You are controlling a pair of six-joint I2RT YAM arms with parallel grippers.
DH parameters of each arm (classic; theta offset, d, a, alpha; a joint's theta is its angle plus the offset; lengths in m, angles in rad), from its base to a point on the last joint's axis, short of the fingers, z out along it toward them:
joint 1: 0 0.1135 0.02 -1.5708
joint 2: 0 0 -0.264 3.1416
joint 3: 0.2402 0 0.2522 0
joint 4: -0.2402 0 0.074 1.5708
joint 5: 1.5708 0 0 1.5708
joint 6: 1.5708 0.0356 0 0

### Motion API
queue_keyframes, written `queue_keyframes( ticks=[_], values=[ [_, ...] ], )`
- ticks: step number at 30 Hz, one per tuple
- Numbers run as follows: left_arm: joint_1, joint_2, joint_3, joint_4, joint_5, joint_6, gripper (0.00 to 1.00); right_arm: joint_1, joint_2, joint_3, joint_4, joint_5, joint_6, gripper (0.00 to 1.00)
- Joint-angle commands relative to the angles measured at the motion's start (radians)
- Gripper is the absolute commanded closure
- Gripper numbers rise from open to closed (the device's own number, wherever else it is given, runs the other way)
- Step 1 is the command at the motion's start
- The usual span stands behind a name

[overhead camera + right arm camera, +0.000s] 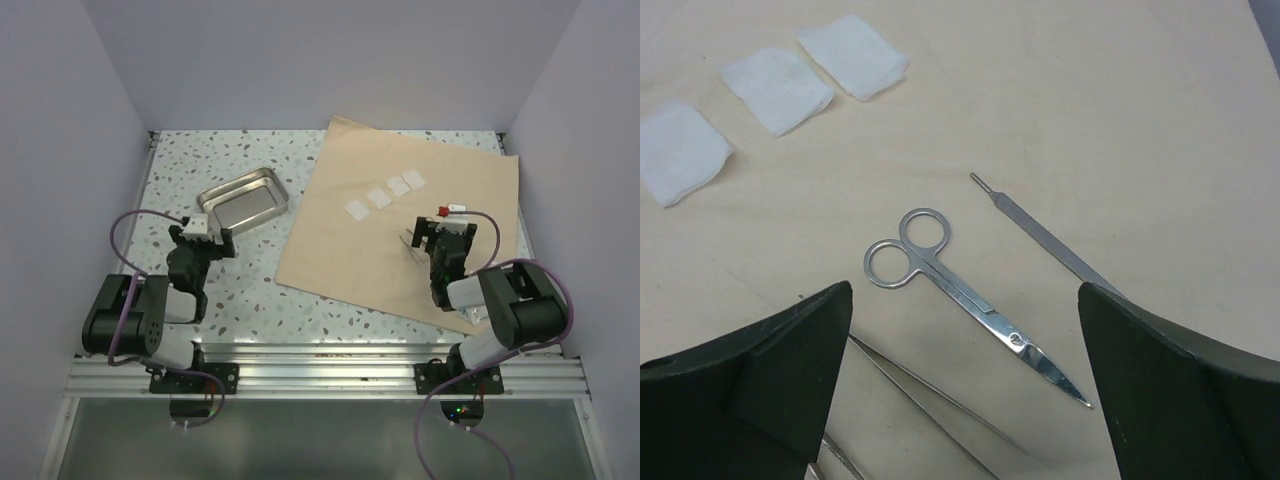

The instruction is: Prepare the surgical pack

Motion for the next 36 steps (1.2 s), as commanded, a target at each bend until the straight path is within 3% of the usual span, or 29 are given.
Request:
queue_keyframes(
  ticks=[1, 7, 11, 14, 15, 16, 17, 19, 20, 21, 24, 27, 28, 31, 34, 36],
  values=[
    [0.007, -0.089, 0.033, 0.003, -0.033, 0.023, 0.01, 0.005, -0.028, -0.030, 0.130, 0.108, 0.012, 0.01],
    [-0.005, -0.267, 0.091, -0.247, -0.218, -0.055, 0.01, 0.013, -0.107, -0.036, 0.130, 0.114, 0.005, 0.01],
    [-0.008, -0.371, 0.119, -0.378, -0.285, -0.122, 0.01, 0.014, -0.231, 0.095, -0.304, 0.185, 0.049, 0.01],
    [-0.008, -0.438, 0.194, -0.588, -0.378, -0.256, 0.01, 0.014, -0.348, 0.172, -0.583, 0.212, 0.136, 0.01],
    [-0.008, -0.461, 0.216, -0.632, -0.347, -0.258, 0.01, 0.014, -0.376, 0.209, -0.736, 0.188, 0.209, 0.01],
    [-0.008, -0.475, 0.225, -0.656, -0.330, -0.264, 0.01, 0.014, -0.405, 0.209, -0.738, 0.164, 0.241, 0.01],
    [-0.008, -0.489, 0.234, -0.683, -0.312, -0.273, 0.00, 0.013, -0.425, 0.265, -0.899, 0.127, 0.247, 0.01],
    [-0.008, -0.532, 0.262, -0.773, -0.289, -0.305, 0.00, 0.014, -0.462, 0.360, -1.050, 0.091, 0.283, 0.01],
    [-0.008, -0.546, 0.272, -0.817, -0.304, -0.343, 0.01, 0.013, -0.465, 0.395, -1.242, 0.120, 0.340, 0.01],
    [-0.006, -0.576, 0.280, -0.858, -0.327, -0.460, 0.01, 0.011, -0.465, 0.421, -1.306, 0.131, 0.432, 0.01],
    [-0.006, -0.636, 0.263, -0.892, -0.232, -0.495, 0.01, 0.011, -0.483, 0.455, -1.369, 0.007, 0.425, 0.03],
    [-0.006, -0.673, 0.311, -1.085, -0.181, -0.581, 0.01, 0.013, -0.496, 0.510, -1.483, -0.077, 0.445, 0.02],
    [-0.006, -0.673, 0.381, -1.243, -0.163, -0.598, 0.01, 0.013, -0.473, 0.534, -1.527, -0.090, 0.445, 0.01],
    [-0.005, -0.661, 0.494, -1.495, -0.088, -0.568, 0.01, 0.010, -0.428, 0.609, -1.690, -0.131, 0.453, 0.01],
    [-0.003, -0.647, 0.558, -1.668, 0.033, -0.525, 0.01, 0.011, -0.393, 0.692, -1.819, -0.177, 0.449, 0.01],
    [-0.003, -0.675, 0.543, -1.699, 0.084, -0.517, 0.01, 0.013, -0.405, 0.714, -1.900, -0.182, 0.480, 0.01]
  ],
)
